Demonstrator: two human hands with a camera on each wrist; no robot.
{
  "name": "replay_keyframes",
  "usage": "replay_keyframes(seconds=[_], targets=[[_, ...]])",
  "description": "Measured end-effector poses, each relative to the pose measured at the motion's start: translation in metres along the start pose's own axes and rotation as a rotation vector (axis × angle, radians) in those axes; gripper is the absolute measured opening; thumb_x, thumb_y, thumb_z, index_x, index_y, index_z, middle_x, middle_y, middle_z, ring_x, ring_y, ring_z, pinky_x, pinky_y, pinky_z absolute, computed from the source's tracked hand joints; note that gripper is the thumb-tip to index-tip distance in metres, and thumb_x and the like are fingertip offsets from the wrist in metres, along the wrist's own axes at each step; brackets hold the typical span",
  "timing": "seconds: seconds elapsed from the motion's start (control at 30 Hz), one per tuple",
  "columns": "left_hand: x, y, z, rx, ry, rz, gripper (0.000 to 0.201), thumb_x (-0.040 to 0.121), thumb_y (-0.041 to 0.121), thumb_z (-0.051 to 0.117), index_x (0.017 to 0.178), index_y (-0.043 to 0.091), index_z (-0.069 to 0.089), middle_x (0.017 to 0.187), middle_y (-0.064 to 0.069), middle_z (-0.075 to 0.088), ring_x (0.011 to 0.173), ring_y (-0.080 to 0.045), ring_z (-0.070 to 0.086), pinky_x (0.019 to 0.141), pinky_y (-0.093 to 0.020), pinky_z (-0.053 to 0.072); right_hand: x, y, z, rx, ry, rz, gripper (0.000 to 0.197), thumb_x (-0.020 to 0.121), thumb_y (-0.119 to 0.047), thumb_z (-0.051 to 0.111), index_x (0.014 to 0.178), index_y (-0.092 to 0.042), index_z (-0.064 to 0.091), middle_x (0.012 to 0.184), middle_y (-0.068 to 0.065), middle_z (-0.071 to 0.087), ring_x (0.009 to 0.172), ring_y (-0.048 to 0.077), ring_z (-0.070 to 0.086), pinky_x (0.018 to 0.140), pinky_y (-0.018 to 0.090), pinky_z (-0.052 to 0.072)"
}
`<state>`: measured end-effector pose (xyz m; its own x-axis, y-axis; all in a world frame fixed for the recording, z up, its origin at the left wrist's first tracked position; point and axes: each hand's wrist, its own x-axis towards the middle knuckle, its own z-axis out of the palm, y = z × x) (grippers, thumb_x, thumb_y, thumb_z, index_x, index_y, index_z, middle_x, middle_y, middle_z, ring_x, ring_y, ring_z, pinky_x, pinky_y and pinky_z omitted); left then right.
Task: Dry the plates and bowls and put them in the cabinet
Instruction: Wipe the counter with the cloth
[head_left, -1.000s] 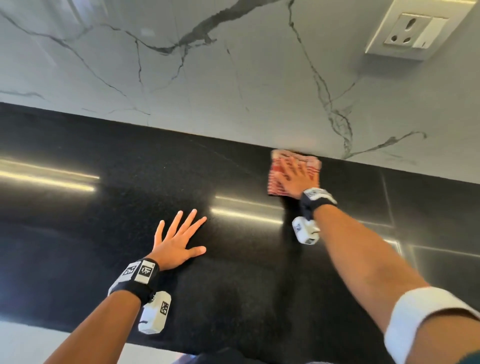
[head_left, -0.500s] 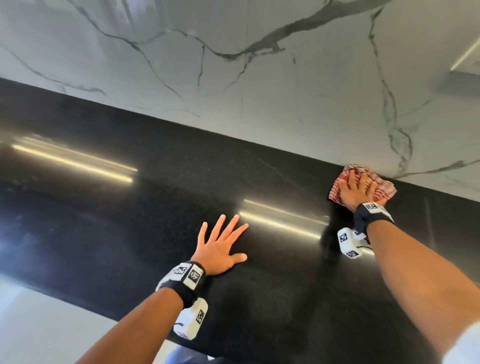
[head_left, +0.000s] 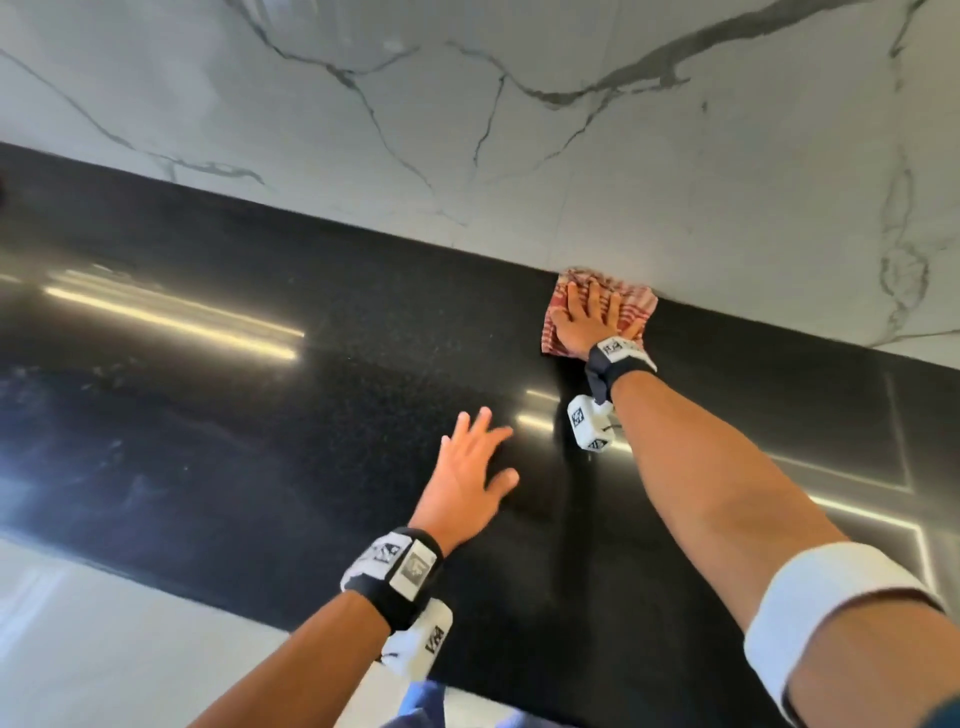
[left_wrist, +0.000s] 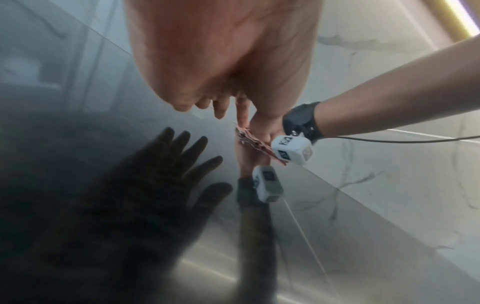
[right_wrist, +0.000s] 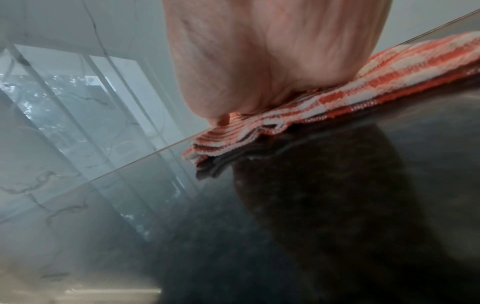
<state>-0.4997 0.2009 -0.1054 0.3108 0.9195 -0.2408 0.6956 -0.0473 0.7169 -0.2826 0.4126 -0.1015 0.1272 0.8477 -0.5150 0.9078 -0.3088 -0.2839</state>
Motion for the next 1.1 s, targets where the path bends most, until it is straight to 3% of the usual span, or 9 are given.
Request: replay_keyframes(seconds=[0.1,0.23,0.37,0.57,0.7,0.83,0.9,1.03,1.1], targets=[[-0.004,-0.039,-0.032,0.011,0.120,-0.092,0.054,0.102,0.030,0.057,0.153,0.024,0.039,0.170,0.001,0.009,0.157,-0.026,-0.005,0.125,-0.052,0.001,-0.001,-0.020,0.007,-0.007,-0.015,-0.007,0.064,0.099,-0.064,0.014,0.156,-0.047,-0.009,0.166,-0.012,-0.023,0.152,0.027,-0.024,0.118,0.064,-0.016],[-0.006,-0.073,-0.053,0.142,0.047,-0.100,0.059,0.104,0.033,0.052,0.158,0.028,0.028,0.171,0.002,0.001,0.157,-0.026,-0.009,0.126,-0.054,-0.001,-0.018,-0.045,0.024,-0.041,-0.035,-0.054,0.064,0.100,-0.064,0.015,0.156,-0.047,-0.011,0.165,-0.011,-0.024,0.152,0.027,-0.024,0.117,0.063,-0.018],[-0.004,-0.076,-0.052,0.196,0.040,-0.080,0.061,0.104,0.034,0.050,0.159,0.029,0.023,0.171,0.002,-0.002,0.157,-0.025,-0.010,0.124,-0.048,-0.007,-0.046,-0.061,0.049,-0.066,-0.009,-0.144,0.063,0.100,-0.061,0.014,0.156,-0.045,-0.012,0.166,-0.009,-0.022,0.153,0.026,-0.023,0.117,0.063,-0.017],[0.001,-0.077,-0.054,0.204,-0.024,-0.115,0.061,0.105,0.036,0.048,0.159,0.032,0.019,0.171,0.004,-0.008,0.156,-0.024,-0.016,0.124,-0.049,-0.010,-0.116,-0.064,0.098,-0.122,-0.024,-0.225,0.062,0.104,-0.054,0.018,0.157,-0.041,-0.012,0.165,-0.009,-0.025,0.152,0.024,-0.025,0.112,0.058,-0.024],[0.002,-0.074,-0.056,0.190,-0.057,-0.135,0.063,0.105,0.035,0.048,0.159,0.034,0.016,0.170,0.005,-0.011,0.155,-0.023,-0.019,0.123,-0.049,-0.012,-0.152,-0.036,0.113,-0.152,-0.060,-0.198,0.061,0.100,-0.064,0.017,0.152,-0.054,-0.015,0.163,-0.021,-0.025,0.152,0.017,-0.023,0.117,0.062,-0.016],[0.004,-0.073,-0.059,0.171,-0.098,-0.139,0.063,0.106,0.034,0.046,0.160,0.035,0.012,0.170,0.005,-0.014,0.155,-0.024,-0.020,0.123,-0.049,-0.012,-0.139,0.007,0.085,-0.127,-0.039,-0.147,0.061,0.099,-0.069,0.017,0.151,-0.057,-0.013,0.163,-0.024,-0.023,0.153,0.014,-0.020,0.117,0.061,-0.012],[0.003,-0.073,-0.060,0.170,-0.106,-0.135,0.064,0.106,0.035,0.045,0.160,0.036,0.011,0.170,0.005,-0.015,0.155,-0.024,-0.020,0.124,-0.049,-0.012,-0.119,0.033,0.063,-0.090,-0.006,-0.073,0.063,0.099,-0.070,0.019,0.152,-0.056,-0.010,0.163,-0.021,-0.022,0.153,0.015,-0.018,0.117,0.063,-0.011],[0.002,-0.073,-0.060,0.182,-0.107,-0.133,0.064,0.107,0.036,0.044,0.160,0.036,0.009,0.169,0.004,-0.016,0.155,-0.024,-0.021,0.124,-0.049,-0.012,-0.085,0.091,0.027,0.033,0.055,0.129,0.068,0.102,-0.064,0.025,0.159,-0.041,-0.003,0.168,-0.004,-0.019,0.154,0.027,-0.019,0.124,0.049,-0.011],[0.003,-0.073,-0.059,0.195,-0.121,-0.140,0.065,0.107,0.036,0.042,0.161,0.037,0.006,0.169,0.004,-0.018,0.154,-0.024,-0.022,0.124,-0.049,-0.012,-0.079,0.097,0.025,0.067,0.076,0.192,0.068,0.103,-0.061,0.025,0.160,-0.038,-0.004,0.168,-0.003,-0.019,0.153,0.028,-0.020,0.124,0.046,-0.013]])
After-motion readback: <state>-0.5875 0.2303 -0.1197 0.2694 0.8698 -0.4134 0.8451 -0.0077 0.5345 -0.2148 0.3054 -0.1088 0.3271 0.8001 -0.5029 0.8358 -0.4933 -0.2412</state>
